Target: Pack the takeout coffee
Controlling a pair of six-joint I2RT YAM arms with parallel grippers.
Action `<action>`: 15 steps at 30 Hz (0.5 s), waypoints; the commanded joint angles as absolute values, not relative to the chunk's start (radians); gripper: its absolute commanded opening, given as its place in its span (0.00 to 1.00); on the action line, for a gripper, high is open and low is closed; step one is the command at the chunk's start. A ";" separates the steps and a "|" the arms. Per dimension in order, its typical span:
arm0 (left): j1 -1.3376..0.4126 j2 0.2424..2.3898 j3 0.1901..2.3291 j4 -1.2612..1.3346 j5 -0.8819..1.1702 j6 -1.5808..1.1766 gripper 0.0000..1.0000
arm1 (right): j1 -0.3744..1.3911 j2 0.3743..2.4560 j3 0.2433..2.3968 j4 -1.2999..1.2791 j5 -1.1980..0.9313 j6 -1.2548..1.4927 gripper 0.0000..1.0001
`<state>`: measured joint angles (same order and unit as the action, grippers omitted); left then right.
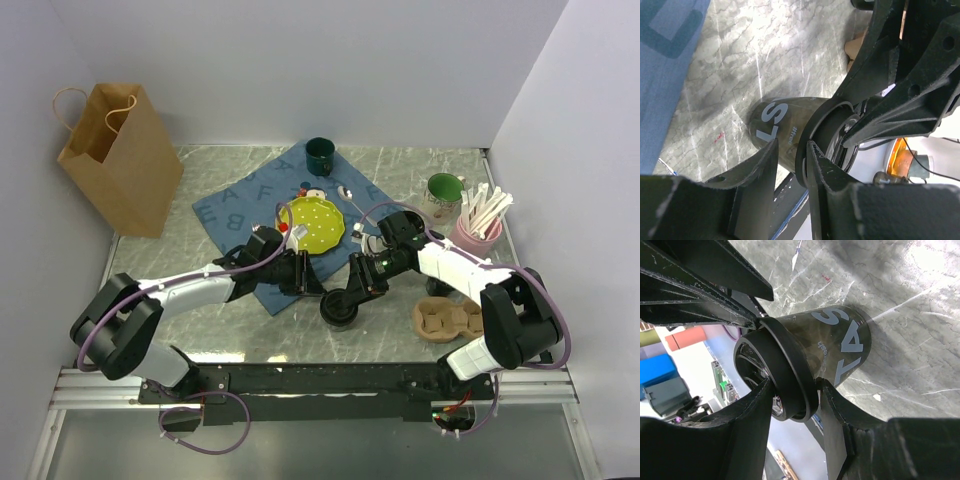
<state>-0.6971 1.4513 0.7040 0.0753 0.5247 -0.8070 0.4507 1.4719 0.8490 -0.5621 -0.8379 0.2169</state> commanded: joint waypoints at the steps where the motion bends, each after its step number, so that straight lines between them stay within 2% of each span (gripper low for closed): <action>1: -0.745 1.519 0.644 -0.083 0.354 -0.787 0.33 | 0.460 1.526 0.788 -0.594 -0.629 0.172 0.43; 9: -0.807 1.559 0.572 -0.043 0.262 -0.887 0.33 | 0.462 1.542 0.784 -0.591 -0.614 0.189 0.40; 15: -0.807 1.477 0.620 -0.118 0.235 -0.901 0.36 | 0.462 1.526 0.775 -0.574 -0.623 0.210 0.39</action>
